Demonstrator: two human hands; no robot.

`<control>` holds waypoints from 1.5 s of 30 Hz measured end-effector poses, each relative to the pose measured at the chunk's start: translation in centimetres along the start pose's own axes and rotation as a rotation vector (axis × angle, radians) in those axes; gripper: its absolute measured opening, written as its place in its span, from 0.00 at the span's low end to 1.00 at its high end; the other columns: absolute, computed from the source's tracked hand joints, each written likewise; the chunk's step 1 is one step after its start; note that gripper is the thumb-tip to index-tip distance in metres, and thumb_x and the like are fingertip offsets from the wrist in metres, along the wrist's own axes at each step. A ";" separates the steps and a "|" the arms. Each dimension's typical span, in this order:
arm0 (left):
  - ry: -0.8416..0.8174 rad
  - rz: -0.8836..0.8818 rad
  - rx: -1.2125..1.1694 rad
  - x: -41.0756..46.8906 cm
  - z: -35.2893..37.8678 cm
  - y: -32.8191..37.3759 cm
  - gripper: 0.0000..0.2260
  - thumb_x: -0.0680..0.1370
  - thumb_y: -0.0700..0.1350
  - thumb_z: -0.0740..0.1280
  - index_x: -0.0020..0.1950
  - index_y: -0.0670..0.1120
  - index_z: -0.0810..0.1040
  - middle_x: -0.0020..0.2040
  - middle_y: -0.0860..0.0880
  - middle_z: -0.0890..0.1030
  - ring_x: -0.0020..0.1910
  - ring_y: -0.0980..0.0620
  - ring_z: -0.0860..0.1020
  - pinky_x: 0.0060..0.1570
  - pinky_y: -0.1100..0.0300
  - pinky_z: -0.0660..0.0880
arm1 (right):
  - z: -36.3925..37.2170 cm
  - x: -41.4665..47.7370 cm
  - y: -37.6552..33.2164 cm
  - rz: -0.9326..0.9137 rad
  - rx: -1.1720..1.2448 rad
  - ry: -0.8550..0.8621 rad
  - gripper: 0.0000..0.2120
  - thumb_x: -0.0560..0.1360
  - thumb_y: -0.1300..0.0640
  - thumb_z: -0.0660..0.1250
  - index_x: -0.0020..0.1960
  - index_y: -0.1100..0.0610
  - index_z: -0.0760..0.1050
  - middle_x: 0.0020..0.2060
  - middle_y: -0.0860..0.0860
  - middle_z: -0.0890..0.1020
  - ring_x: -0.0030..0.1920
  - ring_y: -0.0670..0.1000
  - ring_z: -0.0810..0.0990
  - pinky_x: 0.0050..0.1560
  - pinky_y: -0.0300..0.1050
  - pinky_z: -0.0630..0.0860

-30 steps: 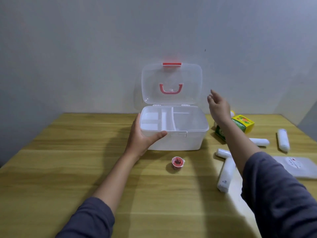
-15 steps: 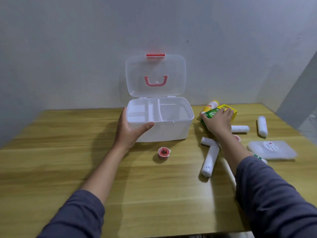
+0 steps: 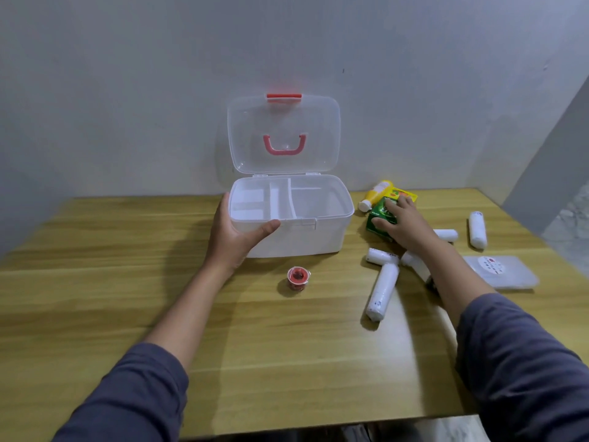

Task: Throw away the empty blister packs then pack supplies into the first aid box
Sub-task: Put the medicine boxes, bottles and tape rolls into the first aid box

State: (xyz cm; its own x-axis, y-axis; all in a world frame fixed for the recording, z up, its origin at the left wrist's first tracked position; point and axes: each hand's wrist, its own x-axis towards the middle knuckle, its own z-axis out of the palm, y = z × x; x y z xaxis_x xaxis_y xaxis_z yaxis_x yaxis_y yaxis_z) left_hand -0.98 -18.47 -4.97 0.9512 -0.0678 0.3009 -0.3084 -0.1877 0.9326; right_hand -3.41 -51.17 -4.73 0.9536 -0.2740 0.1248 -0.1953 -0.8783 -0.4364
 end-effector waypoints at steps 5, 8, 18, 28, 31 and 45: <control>-0.008 0.003 -0.007 -0.1 0.1 0.0 0.48 0.60 0.63 0.79 0.77 0.51 0.68 0.71 0.51 0.77 0.71 0.50 0.75 0.73 0.45 0.72 | -0.5 -0.8 -0.5 0.011 0.036 -0.006 0.29 0.76 0.45 0.61 0.71 0.59 0.62 0.76 0.58 0.54 0.76 0.56 0.46 0.74 0.55 0.52; -0.009 0.005 -0.016 -0.1 0.2 0.0 0.48 0.60 0.63 0.79 0.77 0.51 0.68 0.71 0.51 0.77 0.71 0.50 0.75 0.73 0.45 0.72 | 0.1 -0.4 -1.5 0.156 -0.009 0.016 0.39 0.73 0.35 0.56 0.72 0.61 0.58 0.76 0.60 0.52 0.76 0.61 0.42 0.74 0.60 0.50; -0.005 0.012 -0.022 -0.1 0.3 0.1 0.47 0.60 0.62 0.78 0.76 0.50 0.68 0.70 0.51 0.77 0.71 0.51 0.75 0.74 0.47 0.72 | 1.5 1.5 -3.0 0.359 0.012 0.134 0.39 0.73 0.42 0.62 0.72 0.63 0.54 0.75 0.61 0.49 0.70 0.68 0.60 0.66 0.59 0.66; -0.010 -0.003 -0.042 -0.3 0.3 0.3 0.48 0.59 0.62 0.78 0.76 0.54 0.66 0.72 0.52 0.75 0.73 0.52 0.72 0.76 0.48 0.69 | -2.5 -1.7 -4.3 0.069 0.395 0.413 0.19 0.68 0.49 0.63 0.51 0.61 0.71 0.51 0.60 0.76 0.49 0.62 0.75 0.43 0.48 0.68; -0.007 -0.010 -0.040 -0.4 0.3 0.5 0.49 0.59 0.62 0.78 0.78 0.51 0.66 0.73 0.52 0.75 0.74 0.51 0.72 0.76 0.47 0.68 | -4.0 -2.9 -6.4 -0.127 0.507 0.348 0.22 0.67 0.50 0.65 0.59 0.58 0.74 0.51 0.54 0.79 0.49 0.54 0.77 0.47 0.45 0.72; -0.013 0.004 -0.022 -0.5 0.2 0.6 0.40 0.59 0.62 0.78 0.68 0.60 0.68 0.67 0.55 0.77 0.69 0.53 0.75 0.71 0.52 0.73 | -6.7 -1.1 -11.7 -0.294 0.080 -0.044 0.22 0.67 0.53 0.69 0.61 0.49 0.76 0.50 0.56 0.82 0.46 0.54 0.79 0.41 0.46 0.79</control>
State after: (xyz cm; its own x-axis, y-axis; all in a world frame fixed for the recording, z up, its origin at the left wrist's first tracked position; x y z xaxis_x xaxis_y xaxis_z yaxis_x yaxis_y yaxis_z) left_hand -1.61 -18.77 -4.57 0.9497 -0.0812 0.3025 -0.3121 -0.1655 0.9355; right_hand -3.72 -43.19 6.27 0.9759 0.0056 0.2180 0.1070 -0.8834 -0.4562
